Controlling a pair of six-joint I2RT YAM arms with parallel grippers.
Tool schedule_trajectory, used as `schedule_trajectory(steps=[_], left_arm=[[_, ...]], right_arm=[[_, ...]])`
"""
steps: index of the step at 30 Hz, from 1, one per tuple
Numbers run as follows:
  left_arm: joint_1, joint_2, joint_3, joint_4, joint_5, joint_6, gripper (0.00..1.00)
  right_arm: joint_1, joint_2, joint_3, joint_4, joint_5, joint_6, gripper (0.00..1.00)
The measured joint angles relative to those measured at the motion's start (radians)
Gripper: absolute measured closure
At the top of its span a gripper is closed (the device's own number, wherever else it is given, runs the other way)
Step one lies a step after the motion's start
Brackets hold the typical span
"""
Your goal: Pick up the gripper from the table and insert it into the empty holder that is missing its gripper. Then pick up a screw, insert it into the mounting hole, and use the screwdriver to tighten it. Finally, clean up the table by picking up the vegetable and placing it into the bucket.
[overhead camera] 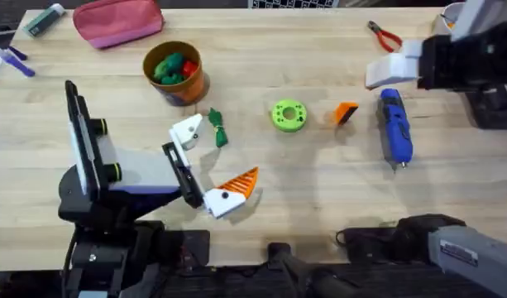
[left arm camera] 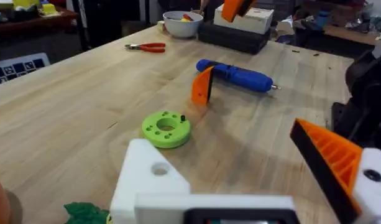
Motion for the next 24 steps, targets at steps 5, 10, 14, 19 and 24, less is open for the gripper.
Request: schedule_trajectory(steps=[5, 10, 14, 19, 24], left_arm=[[0.000, 0.000, 0.000, 0.000, 0.000, 0.000, 0.015], [0.000, 0.000, 0.000, 0.000, 0.000, 0.000, 0.015], [0.000, 0.000, 0.000, 0.000, 0.000, 0.000, 0.015], [0.000, 0.000, 0.000, 0.000, 0.000, 0.000, 0.015], [0.000, 0.000, 0.000, 0.000, 0.000, 0.000, 0.015]], right_arm=[[0.073, 0.174, 0.142, -0.118, 0.021, 0.041, 0.008], [0.128, 0.321, 0.252, -0.188, 0.108, 0.118, 0.008], [0.144, 0.392, 0.269, -0.183, 0.137, 0.193, 0.008], [0.147, 0.521, 0.270, -0.188, 0.136, 0.256, 0.009], [0.147, 0.562, 0.269, -0.181, 0.136, 0.263, 0.018]])
